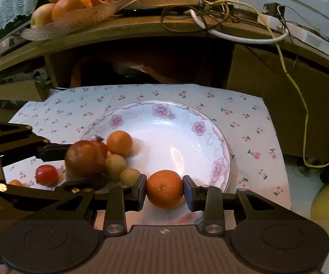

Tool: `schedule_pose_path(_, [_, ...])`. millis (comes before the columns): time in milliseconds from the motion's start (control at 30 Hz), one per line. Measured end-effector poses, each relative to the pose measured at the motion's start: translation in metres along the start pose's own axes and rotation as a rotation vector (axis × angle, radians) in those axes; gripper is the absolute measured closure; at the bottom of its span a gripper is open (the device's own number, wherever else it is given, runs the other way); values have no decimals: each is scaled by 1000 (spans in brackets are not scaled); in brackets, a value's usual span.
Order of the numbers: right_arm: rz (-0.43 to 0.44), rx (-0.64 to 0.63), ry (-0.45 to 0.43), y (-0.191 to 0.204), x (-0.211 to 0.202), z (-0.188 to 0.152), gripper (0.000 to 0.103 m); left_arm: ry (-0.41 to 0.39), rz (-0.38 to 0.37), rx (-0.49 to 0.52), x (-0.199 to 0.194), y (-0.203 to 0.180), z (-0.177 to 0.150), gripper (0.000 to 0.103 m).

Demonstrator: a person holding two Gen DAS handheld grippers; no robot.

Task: Organize fruits
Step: 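Carry the dark red fruit and orange in both tools over the plate, then open both tools to release the fruits into the plate, then grasp a mandarin orange with the left tool while the right tool grasps a red tomato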

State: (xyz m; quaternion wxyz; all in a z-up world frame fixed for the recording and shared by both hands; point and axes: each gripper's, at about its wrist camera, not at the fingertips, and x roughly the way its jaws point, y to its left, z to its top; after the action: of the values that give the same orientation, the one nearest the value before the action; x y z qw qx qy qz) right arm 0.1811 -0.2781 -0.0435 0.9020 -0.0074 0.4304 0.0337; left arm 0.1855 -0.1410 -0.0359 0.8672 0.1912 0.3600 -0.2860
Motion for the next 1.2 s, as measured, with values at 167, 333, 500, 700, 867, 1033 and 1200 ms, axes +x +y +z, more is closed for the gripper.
schedule_pose_path(167, [-3, -14, -5, 3, 0, 1, 67, 10, 10, 8, -2, -2, 1, 57])
schedule_pose_path(333, [-2, -17, -36, 4, -8, 4, 64, 5, 29, 2, -13, -2, 2, 55])
schedule_pose_path(500, [6, -15, -60, 6, -16, 8, 60, -13, 77, -1, -36, 0, 6, 54])
schedule_pose_path(700, [28, 9, -94, 8, -36, 6, 60, -2, 152, -91, -78, 26, -17, 54])
schedule_pose_path(867, [117, -50, -116, 37, -56, -2, 60, 78, 243, -174, -104, 52, -65, 54])
schedule_pose_path(1033, [195, -137, -114, 72, -66, -14, 60, 122, 250, -223, -100, 61, -102, 54])
schedule_pose_path(1200, [207, -164, -81, 86, -56, -18, 60, 112, 216, -214, -74, 57, -106, 54])
